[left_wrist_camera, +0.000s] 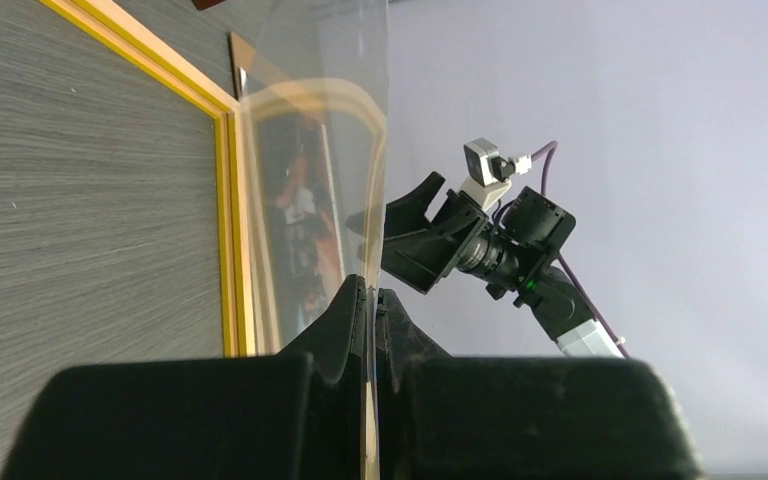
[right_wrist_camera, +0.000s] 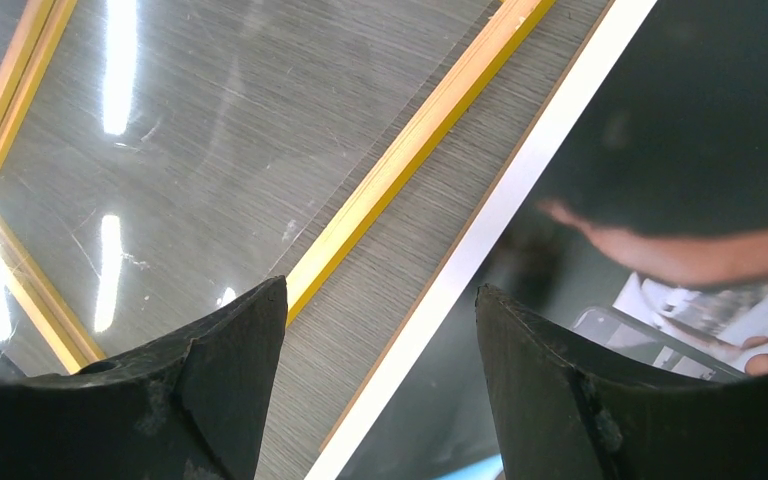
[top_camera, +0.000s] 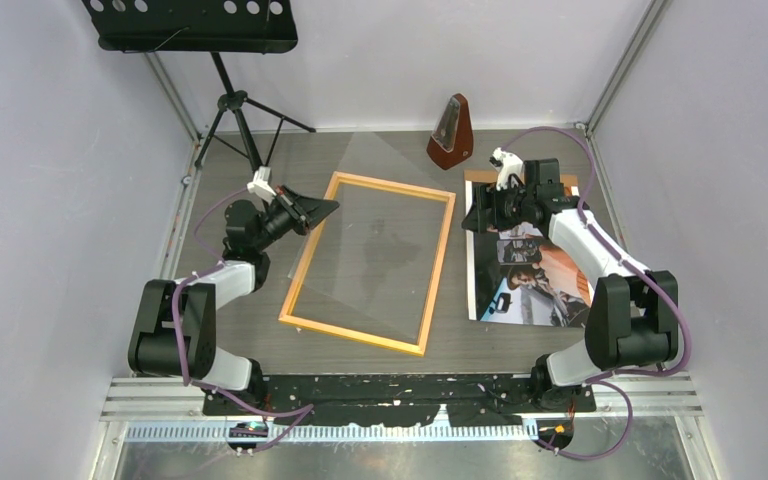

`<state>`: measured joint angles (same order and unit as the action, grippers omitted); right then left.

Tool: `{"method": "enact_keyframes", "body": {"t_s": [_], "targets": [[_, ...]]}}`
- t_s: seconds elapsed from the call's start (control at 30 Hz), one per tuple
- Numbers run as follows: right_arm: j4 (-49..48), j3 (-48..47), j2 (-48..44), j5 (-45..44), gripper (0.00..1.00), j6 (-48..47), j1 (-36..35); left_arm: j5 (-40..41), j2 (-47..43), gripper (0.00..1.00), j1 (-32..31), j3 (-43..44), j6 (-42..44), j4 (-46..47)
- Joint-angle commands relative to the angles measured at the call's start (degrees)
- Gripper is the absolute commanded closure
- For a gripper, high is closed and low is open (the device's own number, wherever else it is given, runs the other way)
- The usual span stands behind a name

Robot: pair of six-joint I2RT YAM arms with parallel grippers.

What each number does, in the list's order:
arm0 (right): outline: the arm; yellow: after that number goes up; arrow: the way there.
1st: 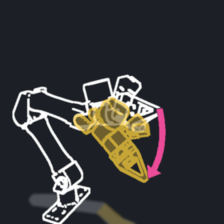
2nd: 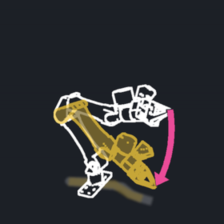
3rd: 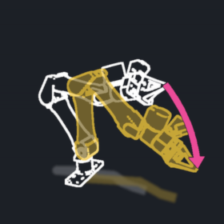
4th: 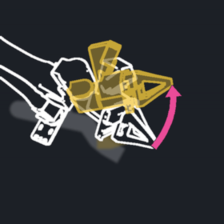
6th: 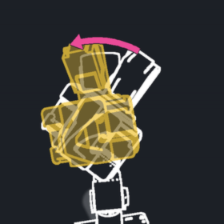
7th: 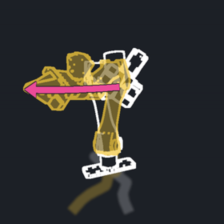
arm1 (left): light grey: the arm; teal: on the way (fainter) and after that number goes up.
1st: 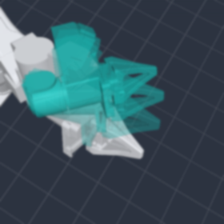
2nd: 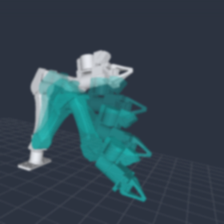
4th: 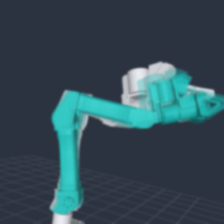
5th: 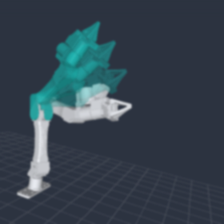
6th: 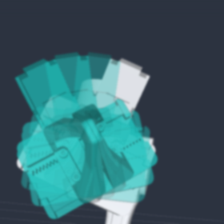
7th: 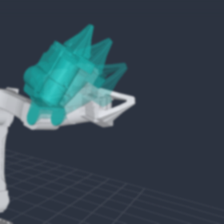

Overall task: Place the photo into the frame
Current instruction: Place the photo frame item in the photo frame.

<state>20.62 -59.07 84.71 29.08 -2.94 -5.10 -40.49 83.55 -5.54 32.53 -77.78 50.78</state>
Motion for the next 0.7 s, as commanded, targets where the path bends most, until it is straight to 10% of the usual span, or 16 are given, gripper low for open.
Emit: {"method": "enact_keyframes", "body": {"t_s": [0.0, 0.67], "targets": [[-2.4, 0.7, -2.9, 0.7, 0.25, -0.4, 0.3, 0.9, 0.0, 1.00, -0.2, -0.1, 0.4, 4.8], [-3.6, 1.9, -3.3, 0.9, 0.25, 0.0, 0.4, 0.6, -0.3, 1.00, -0.2, -1.1, 1.4, 3.1]]}}
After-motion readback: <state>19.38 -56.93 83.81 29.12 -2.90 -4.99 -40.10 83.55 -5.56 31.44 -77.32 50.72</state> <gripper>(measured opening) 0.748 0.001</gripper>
